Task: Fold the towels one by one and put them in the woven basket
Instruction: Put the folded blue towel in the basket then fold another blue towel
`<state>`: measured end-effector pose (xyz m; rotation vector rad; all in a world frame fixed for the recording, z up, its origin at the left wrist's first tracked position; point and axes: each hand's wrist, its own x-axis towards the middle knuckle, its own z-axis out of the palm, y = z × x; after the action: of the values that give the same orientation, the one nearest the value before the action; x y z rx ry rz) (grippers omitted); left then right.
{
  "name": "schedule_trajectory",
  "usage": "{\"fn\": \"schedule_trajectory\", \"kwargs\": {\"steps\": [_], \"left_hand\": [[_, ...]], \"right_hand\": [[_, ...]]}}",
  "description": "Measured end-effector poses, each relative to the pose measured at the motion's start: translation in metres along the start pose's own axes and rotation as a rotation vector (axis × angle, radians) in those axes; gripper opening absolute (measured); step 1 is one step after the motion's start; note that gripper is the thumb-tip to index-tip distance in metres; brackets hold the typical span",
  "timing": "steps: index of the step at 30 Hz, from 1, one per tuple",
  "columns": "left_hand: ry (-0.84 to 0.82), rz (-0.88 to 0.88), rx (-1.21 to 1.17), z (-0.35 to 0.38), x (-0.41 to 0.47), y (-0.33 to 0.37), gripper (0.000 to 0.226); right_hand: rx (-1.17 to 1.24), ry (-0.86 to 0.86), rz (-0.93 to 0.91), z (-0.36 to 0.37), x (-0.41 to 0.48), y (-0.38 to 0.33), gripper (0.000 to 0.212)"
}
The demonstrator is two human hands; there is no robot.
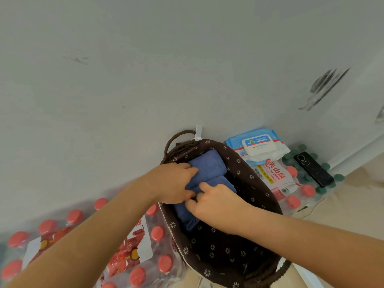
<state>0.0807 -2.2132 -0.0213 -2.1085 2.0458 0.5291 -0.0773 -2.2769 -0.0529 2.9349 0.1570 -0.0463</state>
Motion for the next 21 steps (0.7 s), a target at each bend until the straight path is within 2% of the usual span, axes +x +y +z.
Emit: {"fn": "schedule_trajectory", "kwargs": {"steps": [2, 4, 7, 9, 13, 16, 18, 21], "left_hand": [[0.002, 0.011, 0.087, 0.001, -0.001, 0.002, 0.056], [-0.004, 0.0, 0.158, 0.003, -0.003, 0.005, 0.068], [0.0, -0.049, 0.244, 0.009, -0.004, 0.015, 0.082], [0.009, -0.072, 0.293, 0.012, -0.003, 0.025, 0.085], [0.08, -0.091, 0.195, 0.013, -0.006, 0.03, 0.081], [0.165, 0.01, 0.226, 0.011, -0.015, 0.034, 0.064], [0.144, 0.018, 0.256, 0.014, -0.019, 0.038, 0.059], [0.054, -0.052, 0.245, 0.019, -0.02, 0.04, 0.071]], "right_hand": [[0.138, -0.053, 0.005, -0.004, -0.006, 0.007, 0.032], [0.247, -0.11, 0.087, -0.012, -0.011, 0.026, 0.034], [0.155, -0.051, 0.064, -0.019, -0.017, 0.045, 0.027], [0.099, -0.073, 0.111, -0.021, -0.017, 0.05, 0.031], [0.14, -0.174, 0.234, -0.017, -0.017, 0.049, 0.046], [0.124, -0.232, 0.282, -0.018, -0.014, 0.049, 0.046], [0.093, -0.256, 0.3, -0.02, -0.012, 0.049, 0.043], [0.054, -0.24, 0.346, -0.021, -0.011, 0.05, 0.038]]}}
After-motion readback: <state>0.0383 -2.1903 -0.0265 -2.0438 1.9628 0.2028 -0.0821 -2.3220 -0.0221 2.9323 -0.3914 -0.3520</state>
